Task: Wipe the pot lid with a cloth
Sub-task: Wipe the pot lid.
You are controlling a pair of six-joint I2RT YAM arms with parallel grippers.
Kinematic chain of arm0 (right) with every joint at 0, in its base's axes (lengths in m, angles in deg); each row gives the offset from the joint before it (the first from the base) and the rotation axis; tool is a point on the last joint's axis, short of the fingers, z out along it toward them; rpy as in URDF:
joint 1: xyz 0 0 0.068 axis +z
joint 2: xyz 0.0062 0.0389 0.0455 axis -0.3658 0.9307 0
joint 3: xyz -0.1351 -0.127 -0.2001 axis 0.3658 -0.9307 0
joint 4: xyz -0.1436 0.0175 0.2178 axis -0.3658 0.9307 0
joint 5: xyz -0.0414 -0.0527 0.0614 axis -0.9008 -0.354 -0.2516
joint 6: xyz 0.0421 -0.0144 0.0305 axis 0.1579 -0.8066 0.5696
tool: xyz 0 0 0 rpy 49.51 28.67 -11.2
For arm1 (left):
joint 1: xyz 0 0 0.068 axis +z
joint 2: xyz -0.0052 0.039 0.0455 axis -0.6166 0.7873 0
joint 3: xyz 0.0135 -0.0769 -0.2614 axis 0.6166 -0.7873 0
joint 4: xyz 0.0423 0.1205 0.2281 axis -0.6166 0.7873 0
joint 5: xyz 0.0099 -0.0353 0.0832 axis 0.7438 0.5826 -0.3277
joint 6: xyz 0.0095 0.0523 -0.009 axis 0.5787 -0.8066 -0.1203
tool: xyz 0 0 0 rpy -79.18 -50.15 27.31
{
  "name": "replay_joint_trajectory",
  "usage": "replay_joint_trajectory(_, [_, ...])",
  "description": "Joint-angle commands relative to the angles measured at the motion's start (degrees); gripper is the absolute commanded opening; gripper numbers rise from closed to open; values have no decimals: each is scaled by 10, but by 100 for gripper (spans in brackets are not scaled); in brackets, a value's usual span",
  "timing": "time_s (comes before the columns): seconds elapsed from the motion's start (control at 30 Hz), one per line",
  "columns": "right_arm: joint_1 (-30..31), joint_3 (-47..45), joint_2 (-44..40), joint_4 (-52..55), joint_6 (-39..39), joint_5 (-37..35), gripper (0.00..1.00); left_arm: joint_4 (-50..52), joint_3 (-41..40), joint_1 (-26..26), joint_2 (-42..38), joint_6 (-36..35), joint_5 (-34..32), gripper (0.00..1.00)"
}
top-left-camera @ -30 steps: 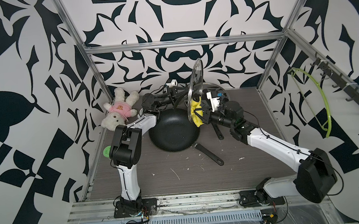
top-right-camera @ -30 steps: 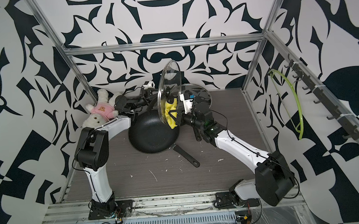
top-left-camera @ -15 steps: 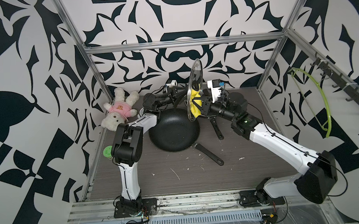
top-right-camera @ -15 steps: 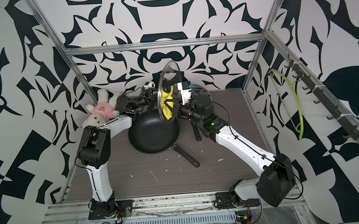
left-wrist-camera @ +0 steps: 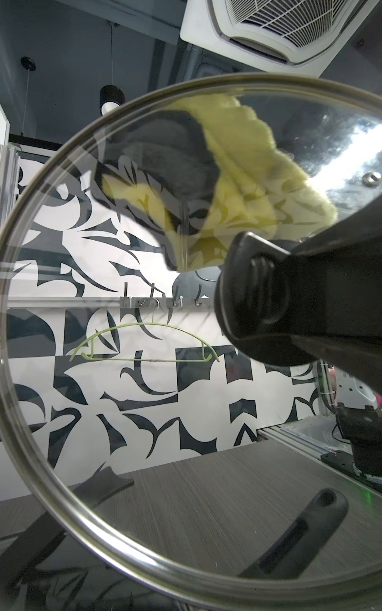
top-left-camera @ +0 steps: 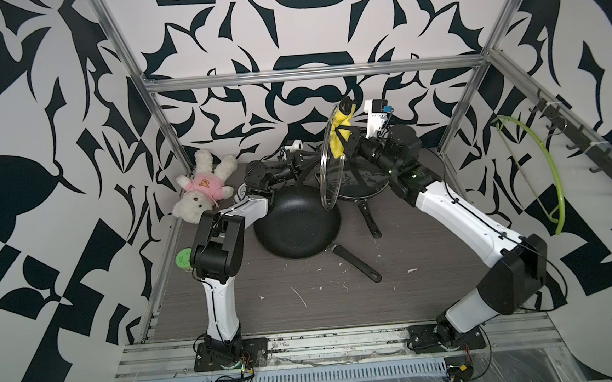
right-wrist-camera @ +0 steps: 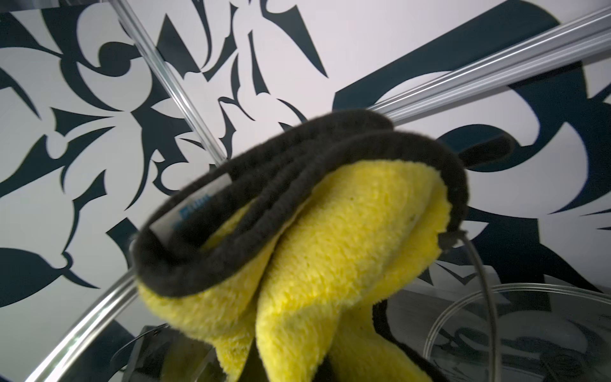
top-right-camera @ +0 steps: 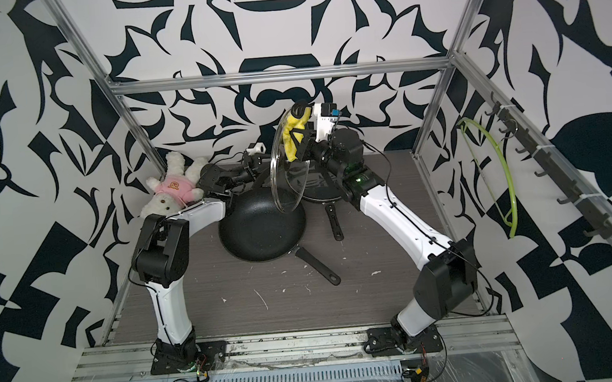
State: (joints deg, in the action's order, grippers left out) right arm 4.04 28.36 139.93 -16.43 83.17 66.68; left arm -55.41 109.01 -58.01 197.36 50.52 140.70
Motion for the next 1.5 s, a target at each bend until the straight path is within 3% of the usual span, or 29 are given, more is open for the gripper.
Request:
replay_joint_trajectory(0.0, [-20,35,13,-7,5,-16,0,-70,2,-4,-51,49,-19,0])
replay_joint_trajectory(0.4, [-57,12,78,-9,31,32,0,-70,-10,-11,-83,52,-27,0])
replay_joint_trajectory(0.63, [-58,-48,78,-39,52,53,0,-70,-3,-11,-96,53,-34,0])
replay_joint_trajectory(1.0, [-47,-209,4,-112,106,91,0,-70,29,-11,-77,59,-51,0])
replay_joint_trajectory(1.27, [-2,-303,-84,-102,93,125,0,-70,43,-11,-64,69,-78,0])
replay_joint_trajectory(1.47, [59,-329,-150,-49,42,107,0,-70,54,-11,-58,68,-88,0])
